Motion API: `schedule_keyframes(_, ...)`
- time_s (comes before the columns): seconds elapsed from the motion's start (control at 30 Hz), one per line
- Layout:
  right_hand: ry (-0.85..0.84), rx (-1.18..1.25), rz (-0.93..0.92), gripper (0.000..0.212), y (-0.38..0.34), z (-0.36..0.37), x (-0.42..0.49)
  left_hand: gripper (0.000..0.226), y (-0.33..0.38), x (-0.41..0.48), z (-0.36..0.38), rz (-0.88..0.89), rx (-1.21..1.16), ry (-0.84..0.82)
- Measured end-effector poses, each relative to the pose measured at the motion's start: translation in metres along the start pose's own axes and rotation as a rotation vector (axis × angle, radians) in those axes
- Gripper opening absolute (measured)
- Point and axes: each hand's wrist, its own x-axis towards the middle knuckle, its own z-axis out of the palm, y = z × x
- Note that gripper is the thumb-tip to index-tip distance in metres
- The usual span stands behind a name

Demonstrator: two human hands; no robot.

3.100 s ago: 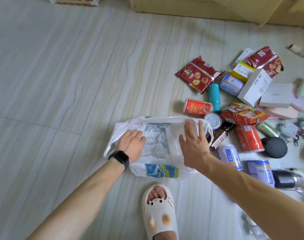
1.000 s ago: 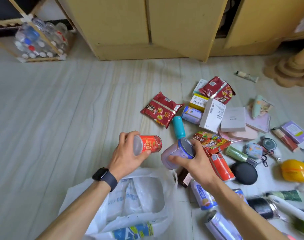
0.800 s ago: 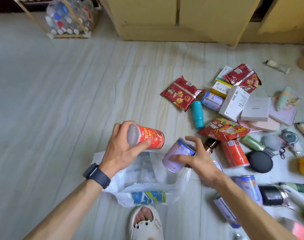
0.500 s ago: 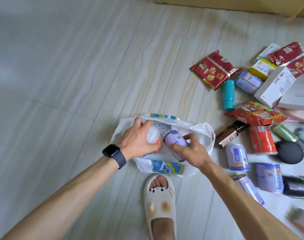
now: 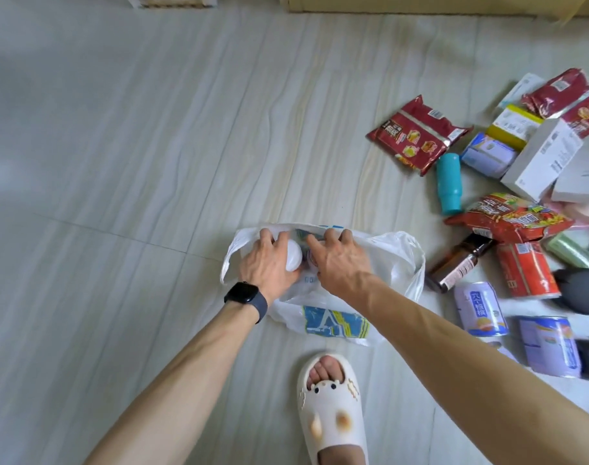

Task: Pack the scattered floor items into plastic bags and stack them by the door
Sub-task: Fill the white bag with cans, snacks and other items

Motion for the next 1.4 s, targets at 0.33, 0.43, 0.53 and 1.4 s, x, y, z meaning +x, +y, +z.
schedule_keyframes(0.33,0.167,0.241,-0.047,0.073,0.017,0.005,-0.035,0.086,-0.012,0.001,0.005,0.210,0.110,0.183)
schedule_keyframes(0.43,0.324,0.305,-0.026,0.064,0.043,-0.002,-0.071,0.090,0.015,-0.002,-0.001,0.363,0.100,0.268)
schedule_keyframes(0.53,0.417,0.338,0.107,0.059,0.084,0.002,-0.113,0.092,0.063,-0.008,-0.007,0.510,0.078,0.253)
schedule_keyframes(1.4,0.100,0.359,0.743,0.071,0.179,0.137,-0.268,0.023,0.273,0.005,0.071,1.337,0.484,0.159)
